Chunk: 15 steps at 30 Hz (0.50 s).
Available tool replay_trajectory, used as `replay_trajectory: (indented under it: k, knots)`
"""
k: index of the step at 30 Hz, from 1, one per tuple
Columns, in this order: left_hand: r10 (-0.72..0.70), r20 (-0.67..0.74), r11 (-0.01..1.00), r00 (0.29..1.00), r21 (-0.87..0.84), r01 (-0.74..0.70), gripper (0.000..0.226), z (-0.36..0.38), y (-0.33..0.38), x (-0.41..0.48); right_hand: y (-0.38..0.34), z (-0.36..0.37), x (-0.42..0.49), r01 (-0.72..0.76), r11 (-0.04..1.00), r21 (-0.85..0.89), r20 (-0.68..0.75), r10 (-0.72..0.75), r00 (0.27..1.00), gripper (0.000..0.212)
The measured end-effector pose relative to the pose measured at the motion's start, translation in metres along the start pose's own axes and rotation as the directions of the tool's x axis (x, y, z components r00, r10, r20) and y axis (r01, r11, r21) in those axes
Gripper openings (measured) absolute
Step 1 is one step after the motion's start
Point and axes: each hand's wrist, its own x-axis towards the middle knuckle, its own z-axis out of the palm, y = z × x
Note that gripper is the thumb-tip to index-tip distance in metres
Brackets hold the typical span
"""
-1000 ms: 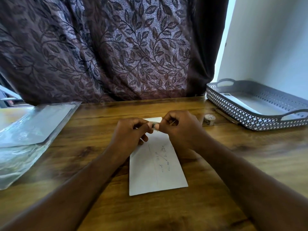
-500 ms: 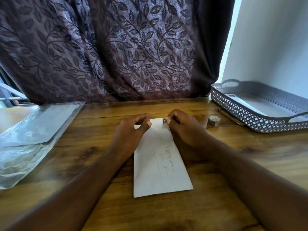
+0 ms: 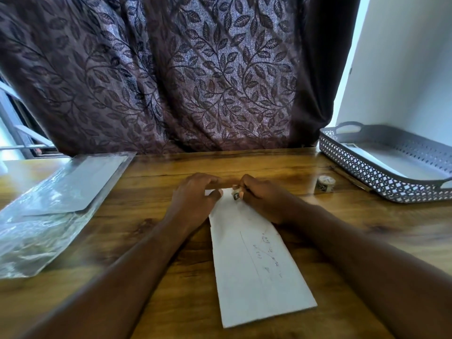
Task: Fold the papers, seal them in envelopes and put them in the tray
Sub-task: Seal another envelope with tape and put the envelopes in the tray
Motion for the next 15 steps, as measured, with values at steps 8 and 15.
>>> replay_trajectory:
  k: [8,15]
  knots:
    - [0.161,0.145,0.963,0.976,0.194,-0.187,0.035,0.002,0.010,-0.010,-0.009,-0.026,-0.013,-0.129,0.920,0.369,-0.220,0.221,0.950,0.007]
    - [0.160,0.166,0.966,0.973,0.177,-0.189,0.040,0.004,0.014,-0.012,-0.006,-0.041,0.000,-0.475,0.820,0.319,0.093,0.472,0.877,0.021]
